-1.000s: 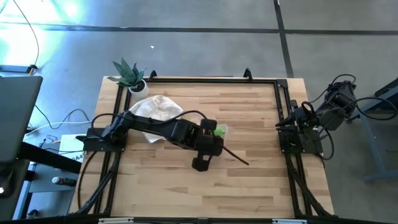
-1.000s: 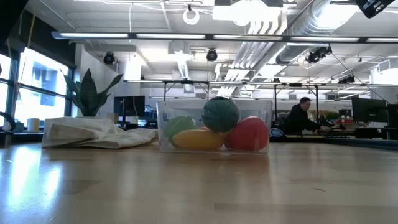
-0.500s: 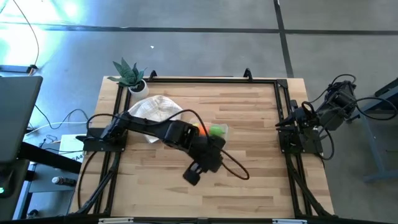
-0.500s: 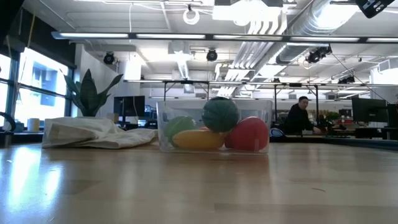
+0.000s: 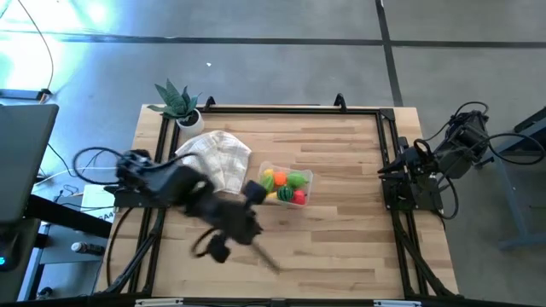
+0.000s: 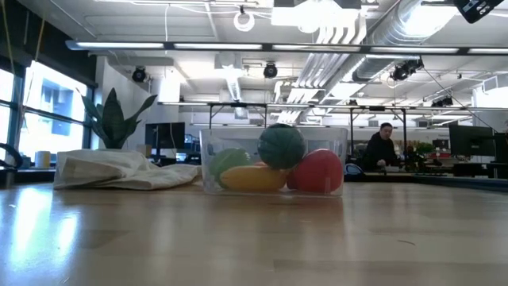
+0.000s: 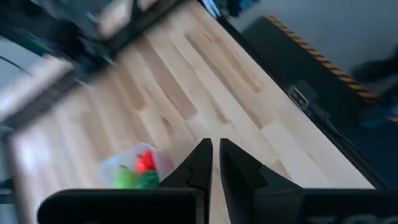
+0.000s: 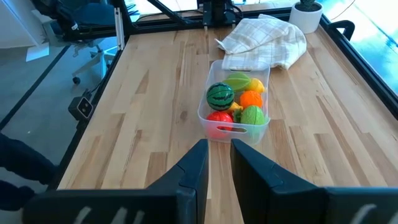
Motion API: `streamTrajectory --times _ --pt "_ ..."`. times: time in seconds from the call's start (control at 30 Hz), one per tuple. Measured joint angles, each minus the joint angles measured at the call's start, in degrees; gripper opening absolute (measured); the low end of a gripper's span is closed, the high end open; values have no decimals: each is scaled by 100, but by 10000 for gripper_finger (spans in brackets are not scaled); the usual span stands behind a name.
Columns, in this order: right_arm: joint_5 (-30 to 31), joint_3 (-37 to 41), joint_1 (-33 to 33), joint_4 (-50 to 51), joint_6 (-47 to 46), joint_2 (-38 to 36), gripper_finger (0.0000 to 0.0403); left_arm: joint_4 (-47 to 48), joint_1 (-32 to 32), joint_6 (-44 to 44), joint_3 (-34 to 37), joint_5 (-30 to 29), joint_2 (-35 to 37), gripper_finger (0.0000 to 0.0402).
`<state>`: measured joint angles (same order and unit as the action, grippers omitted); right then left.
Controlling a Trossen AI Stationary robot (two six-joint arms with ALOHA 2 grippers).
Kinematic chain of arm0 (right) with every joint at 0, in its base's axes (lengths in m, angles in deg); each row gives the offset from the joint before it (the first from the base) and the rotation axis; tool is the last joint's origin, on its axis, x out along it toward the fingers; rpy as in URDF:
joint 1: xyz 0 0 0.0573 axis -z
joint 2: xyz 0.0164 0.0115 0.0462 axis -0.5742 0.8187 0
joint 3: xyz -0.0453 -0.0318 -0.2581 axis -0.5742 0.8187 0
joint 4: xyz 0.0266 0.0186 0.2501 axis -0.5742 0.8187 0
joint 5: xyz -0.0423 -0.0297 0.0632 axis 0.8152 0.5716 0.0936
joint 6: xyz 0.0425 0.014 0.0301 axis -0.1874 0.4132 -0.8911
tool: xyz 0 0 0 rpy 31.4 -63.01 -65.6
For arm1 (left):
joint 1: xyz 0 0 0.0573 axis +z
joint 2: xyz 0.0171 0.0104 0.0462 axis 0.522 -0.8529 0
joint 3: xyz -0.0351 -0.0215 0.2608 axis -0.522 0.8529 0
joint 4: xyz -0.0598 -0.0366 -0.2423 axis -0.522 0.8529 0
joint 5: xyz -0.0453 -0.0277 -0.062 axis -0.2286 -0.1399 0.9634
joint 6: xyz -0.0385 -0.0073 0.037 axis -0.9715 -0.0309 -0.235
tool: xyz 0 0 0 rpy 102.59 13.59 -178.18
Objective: Pick and placing Produce into tupperware
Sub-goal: Return to Home Position
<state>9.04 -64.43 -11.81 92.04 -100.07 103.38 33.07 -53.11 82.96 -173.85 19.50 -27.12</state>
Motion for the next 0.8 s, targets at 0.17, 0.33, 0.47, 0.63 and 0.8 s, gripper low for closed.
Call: streamTrajectory --times 0.17,0.33,0.47,0.63,0.8 --pt "-2 0 -2 0 0 0 58 -65 -758 37 3 -1308 549 21" --pt "0 0 0 -2 0 0 58 68 -1242 31 3 -1843 1001 21" --pt "0 0 0 0 0 0 58 310 -1418 -116 5 -2400 1387 21" --pt "-2 0 -2 -1 0 0 58 641 -1584 -470 156 -2939 1807 21" --pt "0 0 -2 -2 0 0 58 630 -1916 -940 1003 -3586 2470 21"
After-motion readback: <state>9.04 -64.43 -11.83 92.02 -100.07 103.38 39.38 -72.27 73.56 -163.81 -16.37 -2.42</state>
